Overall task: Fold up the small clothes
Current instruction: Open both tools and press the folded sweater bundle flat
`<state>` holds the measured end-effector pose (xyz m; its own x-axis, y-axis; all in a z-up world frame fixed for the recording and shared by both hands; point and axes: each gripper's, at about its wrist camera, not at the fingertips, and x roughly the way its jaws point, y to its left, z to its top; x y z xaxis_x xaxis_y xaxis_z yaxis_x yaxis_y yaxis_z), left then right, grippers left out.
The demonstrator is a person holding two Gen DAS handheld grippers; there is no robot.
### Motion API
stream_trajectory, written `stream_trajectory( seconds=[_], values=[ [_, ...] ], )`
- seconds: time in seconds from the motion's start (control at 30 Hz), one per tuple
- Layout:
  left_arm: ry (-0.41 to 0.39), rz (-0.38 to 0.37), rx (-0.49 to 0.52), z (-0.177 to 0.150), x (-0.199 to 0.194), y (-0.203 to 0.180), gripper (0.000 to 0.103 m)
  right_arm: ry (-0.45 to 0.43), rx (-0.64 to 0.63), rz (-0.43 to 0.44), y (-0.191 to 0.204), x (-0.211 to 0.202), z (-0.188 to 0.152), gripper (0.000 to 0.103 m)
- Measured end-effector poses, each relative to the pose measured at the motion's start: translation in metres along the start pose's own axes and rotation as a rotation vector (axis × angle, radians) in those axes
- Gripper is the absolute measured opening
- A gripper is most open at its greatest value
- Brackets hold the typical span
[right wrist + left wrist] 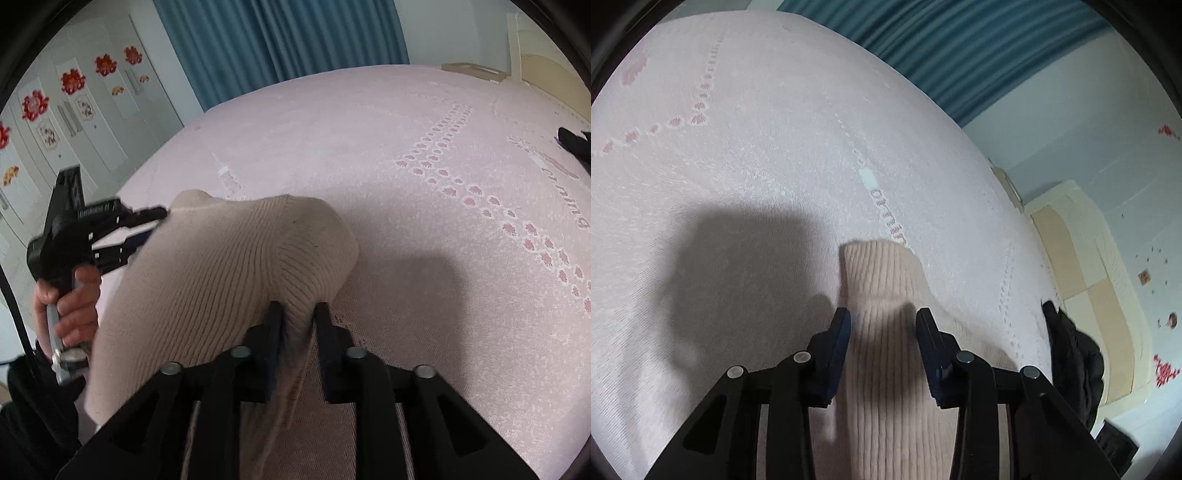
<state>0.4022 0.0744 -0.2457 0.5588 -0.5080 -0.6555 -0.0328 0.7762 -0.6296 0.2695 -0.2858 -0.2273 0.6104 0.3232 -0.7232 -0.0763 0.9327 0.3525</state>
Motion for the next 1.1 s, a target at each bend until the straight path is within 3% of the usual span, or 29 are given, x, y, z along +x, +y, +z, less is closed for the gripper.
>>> stream_trajectory(
  seconds=[0.23, 0.4, 0.5, 0.57, 0.6, 0.63, 0.73, 0.93, 1.1],
  values=[
    [0.002, 0.042, 0.108, -0.027, -0.038, -0.008, 0.045, -0.015, 0.069, 0.051, -0.006, -0.016, 0.005, 0.032],
    [0.015, 0.054, 0.163, -0.051, -0.057, -0.015, 0.046, 0.019, 0.102, -0.015, -0.003, 0.007, 0.016, 0.039],
    [0.027, 0.054, 0.195, -0.066, -0.06, -0.018, 0.048, 0.064, 0.139, 0.015, -0.007, 0.024, 0.019, 0.039],
    [0.033, 0.071, 0.214, -0.073, -0.06, -0.018, 0.048, 0.063, 0.138, 0.023, -0.009, 0.029, 0.022, 0.031],
    [0.034, 0.083, 0.226, -0.077, -0.059, -0.019, 0.048, 0.052, 0.127, 0.029, -0.01, 0.027, 0.024, 0.018],
    [0.034, 0.089, 0.235, -0.08, -0.058, -0.02, 0.048, 0.034, 0.118, 0.034, -0.01, 0.024, 0.025, 0.013],
    [0.035, 0.075, 0.235, -0.082, -0.058, -0.021, 0.05, 0.005, 0.113, 0.026, -0.012, 0.019, 0.025, 0.011],
    [0.048, 0.095, 0.249, -0.086, -0.06, -0.026, 0.05, 0.039, 0.008, -0.117, 0.004, 0.022, 0.019, 0.015],
    [0.043, 0.112, 0.281, -0.093, -0.072, -0.031, 0.05, 0.02, 0.028, -0.051, 0.004, -0.01, 0.019, 0.019]
  ],
)
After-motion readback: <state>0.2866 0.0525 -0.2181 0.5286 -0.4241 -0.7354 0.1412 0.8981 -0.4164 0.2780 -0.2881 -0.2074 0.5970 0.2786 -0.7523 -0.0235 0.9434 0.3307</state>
